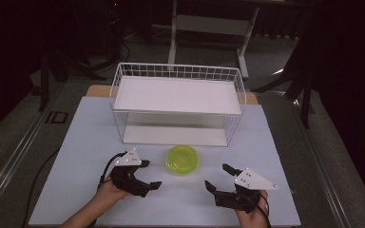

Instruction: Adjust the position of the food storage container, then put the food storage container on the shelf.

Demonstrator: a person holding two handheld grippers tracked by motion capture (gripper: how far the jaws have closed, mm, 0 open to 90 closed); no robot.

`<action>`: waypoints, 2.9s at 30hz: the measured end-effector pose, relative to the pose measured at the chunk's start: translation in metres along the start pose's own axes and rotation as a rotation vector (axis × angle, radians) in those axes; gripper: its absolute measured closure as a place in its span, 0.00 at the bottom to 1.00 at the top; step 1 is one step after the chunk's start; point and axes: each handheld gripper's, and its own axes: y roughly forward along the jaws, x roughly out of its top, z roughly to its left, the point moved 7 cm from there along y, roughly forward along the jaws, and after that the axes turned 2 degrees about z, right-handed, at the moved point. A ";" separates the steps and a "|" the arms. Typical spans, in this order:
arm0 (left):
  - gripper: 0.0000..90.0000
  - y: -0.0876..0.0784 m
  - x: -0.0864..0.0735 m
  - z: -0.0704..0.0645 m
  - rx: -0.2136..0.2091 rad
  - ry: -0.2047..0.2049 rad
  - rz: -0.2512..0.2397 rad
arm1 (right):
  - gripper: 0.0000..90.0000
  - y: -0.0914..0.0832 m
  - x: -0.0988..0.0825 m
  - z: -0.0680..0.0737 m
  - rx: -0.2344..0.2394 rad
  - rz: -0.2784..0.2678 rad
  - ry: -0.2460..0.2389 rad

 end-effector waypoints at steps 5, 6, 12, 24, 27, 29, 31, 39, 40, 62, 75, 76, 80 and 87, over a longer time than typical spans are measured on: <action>0.08 -0.009 0.005 -0.005 -0.023 -0.024 -0.082 | 0.20 0.002 0.000 0.001 0.003 0.005 -0.004; 0.08 -0.009 0.005 -0.005 -0.023 -0.024 -0.082 | 0.20 0.002 0.000 0.001 0.003 0.005 -0.004; 0.03 -0.015 0.020 -0.013 -0.004 0.012 -0.137 | 0.17 0.003 0.008 0.003 0.025 0.009 -0.037; 0.03 -0.009 0.047 -0.010 -0.050 -0.045 -0.156 | 0.15 0.018 0.033 -0.002 0.056 0.019 0.004; 0.03 -0.005 0.052 -0.009 -0.025 -0.039 -0.148 | 0.15 0.026 0.037 -0.008 0.032 0.021 0.033; 0.03 -0.004 0.053 -0.009 -0.023 -0.035 -0.148 | 0.15 0.028 0.038 -0.009 0.049 0.015 0.046; 0.03 0.000 0.056 -0.008 -0.024 -0.034 -0.147 | 0.16 0.035 0.037 -0.011 0.059 0.022 0.045; 0.03 0.012 0.057 0.000 -0.017 -0.044 -0.120 | 0.17 0.054 0.028 -0.019 0.066 0.069 0.079; 0.03 0.014 0.057 0.002 -0.019 -0.047 -0.121 | 0.17 0.056 0.027 -0.020 0.070 0.073 0.085; 0.20 0.043 0.034 0.036 0.102 -0.211 -0.046 | 0.33 0.086 0.003 -0.039 0.060 0.159 0.169; 0.47 0.054 0.024 0.040 0.122 -0.303 0.008 | 0.48 0.104 -0.004 -0.040 0.045 0.210 0.222; 0.50 0.055 0.024 0.039 0.123 -0.301 0.011 | 0.48 0.105 -0.005 -0.040 0.044 0.214 0.219; 0.61 0.056 0.024 0.035 0.095 -0.308 0.012 | 0.50 0.105 -0.007 -0.039 0.049 0.220 0.225; 0.68 0.055 0.024 0.023 0.108 -0.288 0.012 | 0.56 0.098 -0.012 -0.037 0.085 0.231 0.247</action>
